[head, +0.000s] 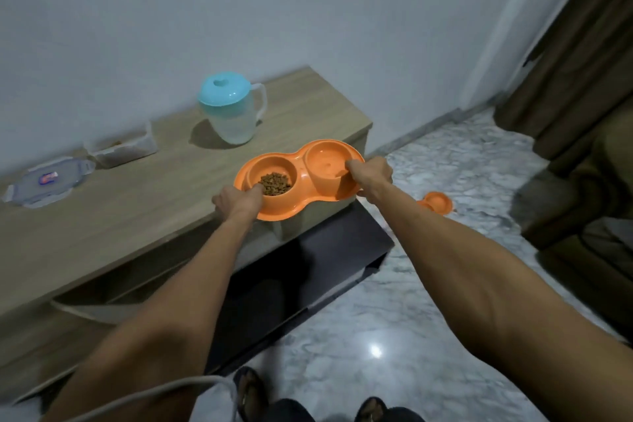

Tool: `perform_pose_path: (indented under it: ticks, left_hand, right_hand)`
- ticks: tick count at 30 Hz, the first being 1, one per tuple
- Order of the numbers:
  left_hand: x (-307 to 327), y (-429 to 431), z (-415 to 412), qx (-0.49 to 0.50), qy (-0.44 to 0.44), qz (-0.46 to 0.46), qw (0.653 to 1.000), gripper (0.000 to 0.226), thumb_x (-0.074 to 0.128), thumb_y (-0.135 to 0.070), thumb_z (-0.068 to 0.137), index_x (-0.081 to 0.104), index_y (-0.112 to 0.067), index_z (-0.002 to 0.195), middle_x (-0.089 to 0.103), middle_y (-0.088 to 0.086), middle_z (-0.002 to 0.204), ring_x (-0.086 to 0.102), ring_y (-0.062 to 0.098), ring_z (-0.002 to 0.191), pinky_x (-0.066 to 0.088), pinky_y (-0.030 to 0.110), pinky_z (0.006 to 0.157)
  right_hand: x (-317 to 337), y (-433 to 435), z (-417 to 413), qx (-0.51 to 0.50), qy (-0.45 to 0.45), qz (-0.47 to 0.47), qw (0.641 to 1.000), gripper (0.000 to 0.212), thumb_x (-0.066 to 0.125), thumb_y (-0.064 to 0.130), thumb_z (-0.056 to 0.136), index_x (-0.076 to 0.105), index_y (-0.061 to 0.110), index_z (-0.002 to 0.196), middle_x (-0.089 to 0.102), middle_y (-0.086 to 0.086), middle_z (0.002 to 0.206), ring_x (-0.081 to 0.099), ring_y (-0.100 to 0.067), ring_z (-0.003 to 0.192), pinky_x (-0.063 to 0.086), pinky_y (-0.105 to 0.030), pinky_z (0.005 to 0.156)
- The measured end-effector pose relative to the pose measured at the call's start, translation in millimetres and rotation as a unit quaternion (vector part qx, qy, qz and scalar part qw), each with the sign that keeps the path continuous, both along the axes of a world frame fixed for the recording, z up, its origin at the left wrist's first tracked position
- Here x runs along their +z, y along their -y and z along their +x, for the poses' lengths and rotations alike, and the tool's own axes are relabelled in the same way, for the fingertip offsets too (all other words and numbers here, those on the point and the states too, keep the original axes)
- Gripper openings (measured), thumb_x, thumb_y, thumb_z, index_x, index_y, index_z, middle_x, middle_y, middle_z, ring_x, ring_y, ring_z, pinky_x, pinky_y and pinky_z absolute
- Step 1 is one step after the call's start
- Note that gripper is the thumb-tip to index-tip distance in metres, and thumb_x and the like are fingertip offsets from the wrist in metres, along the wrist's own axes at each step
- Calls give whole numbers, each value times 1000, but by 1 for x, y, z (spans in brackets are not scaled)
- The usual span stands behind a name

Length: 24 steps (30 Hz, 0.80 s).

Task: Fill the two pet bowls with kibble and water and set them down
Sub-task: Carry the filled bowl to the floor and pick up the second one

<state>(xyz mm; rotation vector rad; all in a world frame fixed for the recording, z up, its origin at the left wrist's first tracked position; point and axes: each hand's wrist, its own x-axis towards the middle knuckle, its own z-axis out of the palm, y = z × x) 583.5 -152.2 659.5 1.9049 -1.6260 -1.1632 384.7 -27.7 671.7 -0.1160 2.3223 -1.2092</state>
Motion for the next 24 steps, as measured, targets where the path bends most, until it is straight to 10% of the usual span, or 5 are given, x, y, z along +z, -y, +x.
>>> perform_pose_path:
  ticks: [16, 24]
  left_hand:
    - [-21, -145, -289, -139, -42, 7, 989, 52, 73, -42, 77, 67, 0, 107, 62, 18, 122, 62, 36, 107, 53, 41, 92]
    - [-63, -142, -434, -154, -22, 29, 987, 49, 71, -45, 79, 67, -1, 99, 61, 18, 115, 64, 33, 93, 47, 36, 67]
  right_hand:
    - [1, -193, -244, -148, -31, -8, 988, 33, 71, 29, 74, 64, 3, 93, 60, -12, 90, 59, -32, 80, 61, -52, 71]
    - [-36, -188, -386, -164, -27, 29, 986, 31, 71, 32, 68, 53, 13, 86, 58, -11, 93, 62, -35, 86, 61, -53, 74]
